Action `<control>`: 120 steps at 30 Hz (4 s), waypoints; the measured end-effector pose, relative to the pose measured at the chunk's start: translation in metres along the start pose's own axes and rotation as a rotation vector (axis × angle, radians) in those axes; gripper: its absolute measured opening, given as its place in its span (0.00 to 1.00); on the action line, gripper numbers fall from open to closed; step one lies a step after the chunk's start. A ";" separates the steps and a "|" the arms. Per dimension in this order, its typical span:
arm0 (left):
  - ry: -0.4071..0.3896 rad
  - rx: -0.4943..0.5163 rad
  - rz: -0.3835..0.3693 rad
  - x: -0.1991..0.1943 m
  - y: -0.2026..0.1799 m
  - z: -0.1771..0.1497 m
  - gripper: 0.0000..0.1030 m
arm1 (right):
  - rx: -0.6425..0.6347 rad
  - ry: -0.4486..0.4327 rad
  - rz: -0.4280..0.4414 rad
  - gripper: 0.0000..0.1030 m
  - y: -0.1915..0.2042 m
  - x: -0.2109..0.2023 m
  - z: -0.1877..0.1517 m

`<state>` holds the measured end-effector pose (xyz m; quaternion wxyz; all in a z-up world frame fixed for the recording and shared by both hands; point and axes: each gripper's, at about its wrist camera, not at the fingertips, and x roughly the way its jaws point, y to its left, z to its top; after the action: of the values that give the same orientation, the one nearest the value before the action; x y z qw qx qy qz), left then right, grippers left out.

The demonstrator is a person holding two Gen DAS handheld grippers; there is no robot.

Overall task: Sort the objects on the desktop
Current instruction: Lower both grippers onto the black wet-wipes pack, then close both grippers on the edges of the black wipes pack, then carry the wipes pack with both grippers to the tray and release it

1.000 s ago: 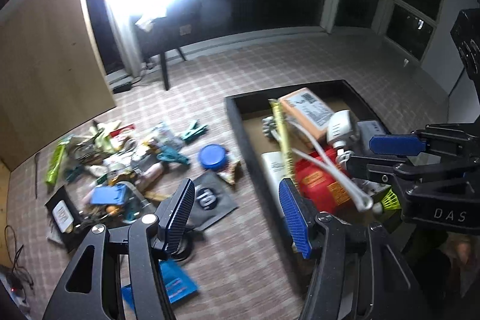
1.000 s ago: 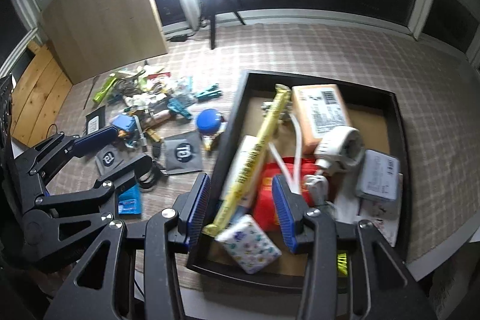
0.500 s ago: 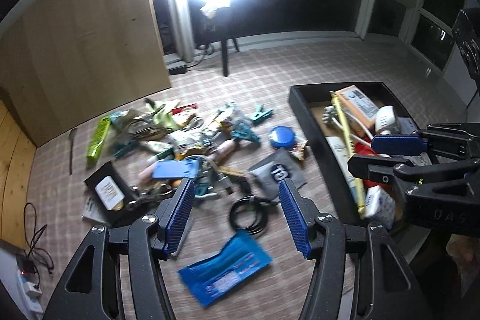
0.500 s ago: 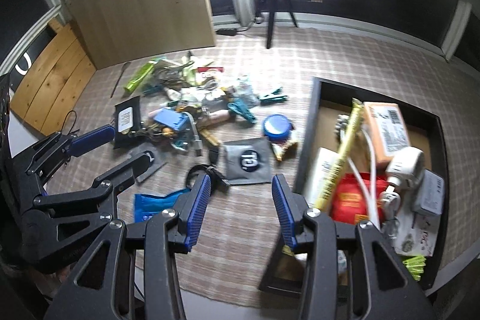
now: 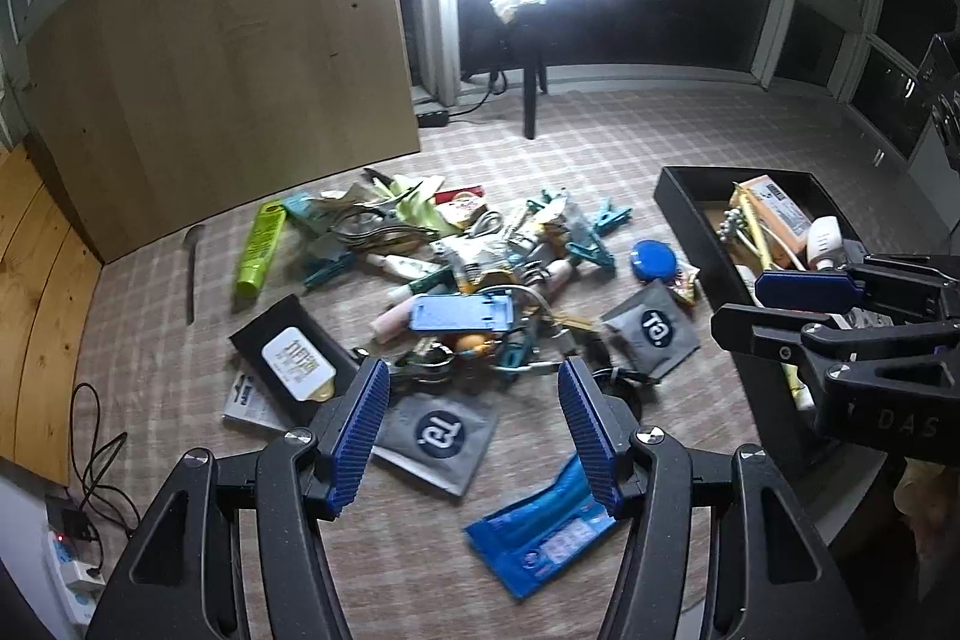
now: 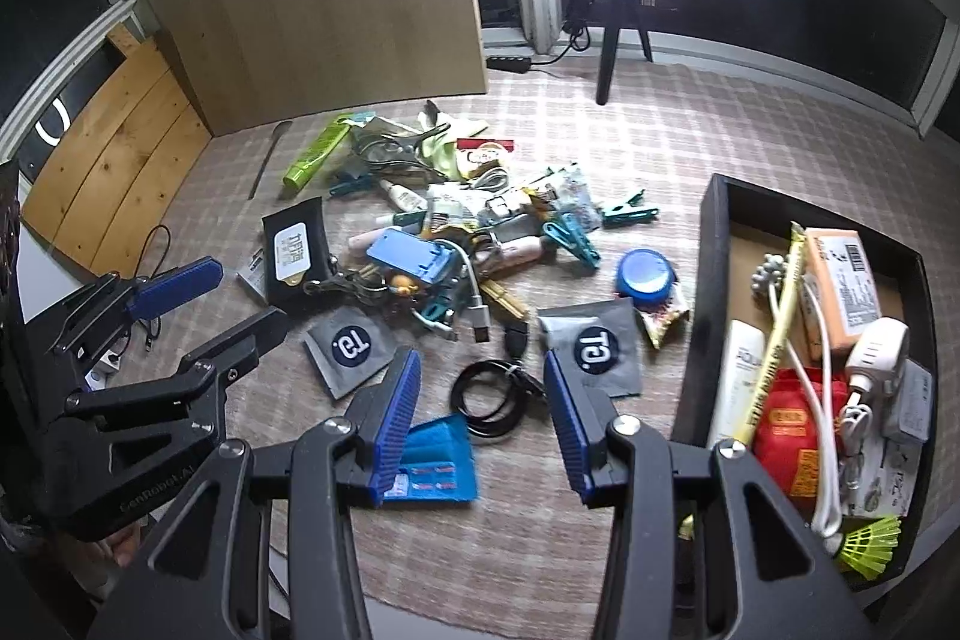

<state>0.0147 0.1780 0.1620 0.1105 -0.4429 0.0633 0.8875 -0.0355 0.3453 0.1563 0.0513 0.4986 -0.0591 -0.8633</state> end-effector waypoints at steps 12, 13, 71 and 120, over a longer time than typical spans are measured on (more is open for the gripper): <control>0.017 -0.011 0.001 0.014 0.044 -0.002 0.55 | -0.008 0.026 0.003 0.41 0.036 0.026 0.009; 0.020 -0.011 0.000 0.015 0.047 -0.002 0.55 | -0.010 0.027 0.003 0.41 0.038 0.028 0.010; 0.267 -0.365 -0.156 0.141 0.176 -0.031 0.51 | -0.177 0.417 0.298 0.30 0.145 0.258 0.097; 0.019 -0.189 -0.249 0.034 0.024 0.049 0.45 | 0.007 0.131 0.319 0.30 0.004 0.063 0.097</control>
<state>-0.0497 0.1698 0.1645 0.1768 -0.4642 -0.0748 0.8647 -0.1504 0.3370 0.1514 0.1895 0.5382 -0.1371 -0.8097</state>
